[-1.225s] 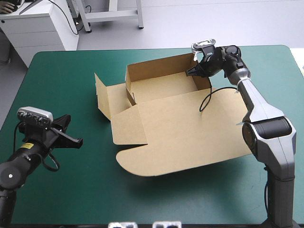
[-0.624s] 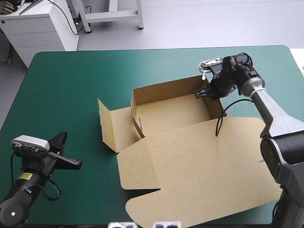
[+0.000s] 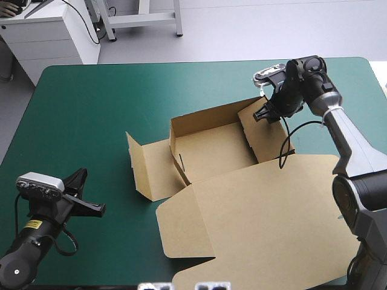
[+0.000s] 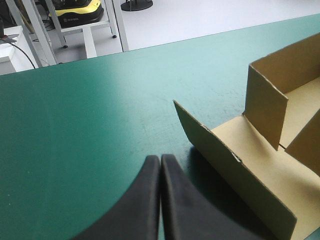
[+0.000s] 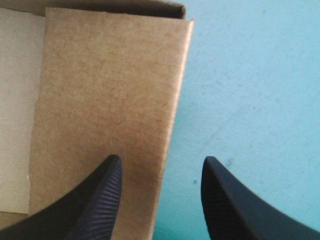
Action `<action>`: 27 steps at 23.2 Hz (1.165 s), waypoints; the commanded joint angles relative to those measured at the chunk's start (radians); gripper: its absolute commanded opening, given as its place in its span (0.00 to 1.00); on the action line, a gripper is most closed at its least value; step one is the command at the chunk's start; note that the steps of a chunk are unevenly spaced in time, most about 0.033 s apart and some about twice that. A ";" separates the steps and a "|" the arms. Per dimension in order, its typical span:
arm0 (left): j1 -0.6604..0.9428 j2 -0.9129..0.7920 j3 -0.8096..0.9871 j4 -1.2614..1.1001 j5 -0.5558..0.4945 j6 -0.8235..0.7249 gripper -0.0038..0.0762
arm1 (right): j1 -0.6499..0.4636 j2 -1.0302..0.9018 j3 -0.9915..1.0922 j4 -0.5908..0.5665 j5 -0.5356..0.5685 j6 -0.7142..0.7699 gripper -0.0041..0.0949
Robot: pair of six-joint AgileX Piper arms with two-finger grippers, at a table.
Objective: Fold the box
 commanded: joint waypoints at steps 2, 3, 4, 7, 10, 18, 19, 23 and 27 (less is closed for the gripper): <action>-0.001 0.001 -0.027 -0.030 -0.053 -0.011 0.04 | -0.004 -0.080 -0.035 -0.020 0.019 -0.006 0.51; -0.001 0.001 -0.027 -0.030 -0.053 -0.011 0.04 | -0.004 -0.077 -0.035 -0.018 0.019 -0.006 0.51; -0.001 0.001 -0.027 -0.030 -0.053 -0.011 0.04 | -0.004 -0.075 -0.035 -0.013 0.019 -0.006 0.51; -0.001 0.001 -0.027 -0.030 -0.053 -0.011 0.04 | -0.004 -0.055 -0.035 -0.003 0.019 -0.006 0.51; -0.001 0.001 -0.027 -0.030 -0.053 -0.011 0.04 | -0.004 -0.035 -0.033 0.028 0.019 -0.006 0.49; -0.001 0.001 -0.027 -0.028 -0.044 -0.011 0.04 | -0.004 0.066 -0.033 0.132 0.019 -0.005 0.37; -0.001 0.001 -0.027 -0.028 -0.040 -0.011 0.04 | -0.004 0.076 -0.033 0.132 0.019 -0.005 0.37; -0.001 0.001 -0.027 -0.028 -0.036 -0.011 0.04 | -0.004 0.097 0.054 0.118 0.017 -0.006 0.37; -0.001 0.001 -0.027 -0.028 -0.036 -0.011 0.04 | -0.004 0.098 0.118 0.094 0.017 -0.006 0.30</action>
